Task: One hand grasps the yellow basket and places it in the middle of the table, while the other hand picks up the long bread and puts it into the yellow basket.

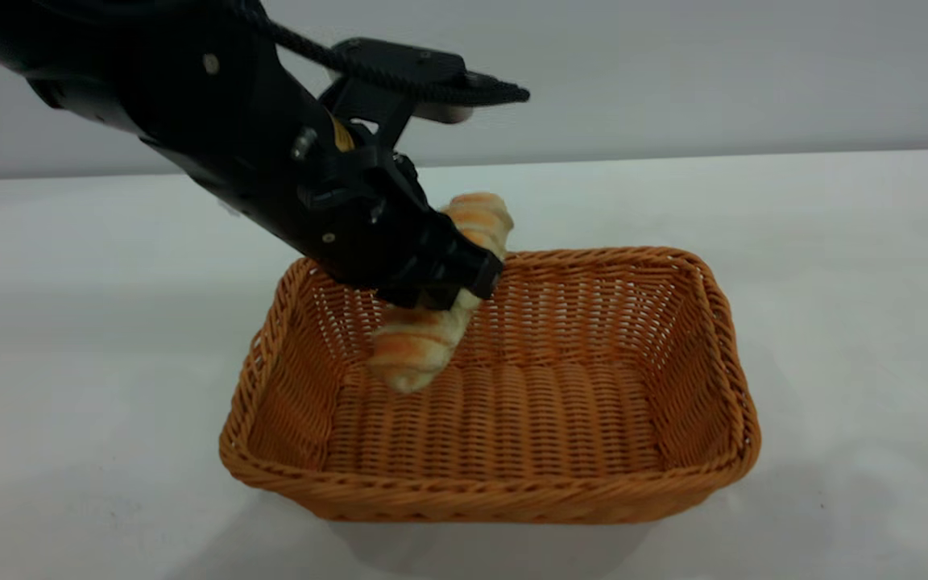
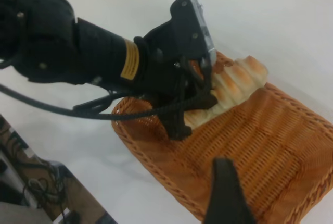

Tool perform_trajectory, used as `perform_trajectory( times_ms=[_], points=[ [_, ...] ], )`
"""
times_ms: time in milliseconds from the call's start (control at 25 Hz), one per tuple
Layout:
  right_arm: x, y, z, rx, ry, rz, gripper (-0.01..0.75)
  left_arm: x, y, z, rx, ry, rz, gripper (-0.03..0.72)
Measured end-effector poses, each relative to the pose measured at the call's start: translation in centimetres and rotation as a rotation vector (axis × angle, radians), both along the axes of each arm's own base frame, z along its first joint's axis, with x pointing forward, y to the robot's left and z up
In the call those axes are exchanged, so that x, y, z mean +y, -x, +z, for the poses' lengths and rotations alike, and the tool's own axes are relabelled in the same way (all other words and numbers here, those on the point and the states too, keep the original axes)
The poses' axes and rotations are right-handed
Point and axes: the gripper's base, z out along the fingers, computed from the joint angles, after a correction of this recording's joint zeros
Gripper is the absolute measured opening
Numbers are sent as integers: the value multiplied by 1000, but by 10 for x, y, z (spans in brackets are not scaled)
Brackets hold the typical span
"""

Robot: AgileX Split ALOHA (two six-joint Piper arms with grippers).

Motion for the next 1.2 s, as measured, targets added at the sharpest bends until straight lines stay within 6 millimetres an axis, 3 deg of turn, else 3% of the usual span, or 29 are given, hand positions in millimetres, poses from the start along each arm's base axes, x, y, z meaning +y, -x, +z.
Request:
perform_trajectory(
  times_ms=[200,360,480,760,960,1200],
  points=[
    [-1,5,3,-5,6,11,559,-1,-4,3,-40,25,3,554],
    [-5,14,7,-16,29,9,559,7,-6,15,-48,3,-11,648],
    [-12,24,13,-38,61,-24,559,23,-8,40,-81,-33,-40,642],
    [-31,57,28,-96,136,-107,559,89,1,123,-116,-52,67,523],
    [-40,83,20,-112,141,-120,559,128,30,164,-61,-87,132,450],
    [-48,115,-7,-95,137,-125,559,146,73,191,22,-152,125,420]
  ],
)
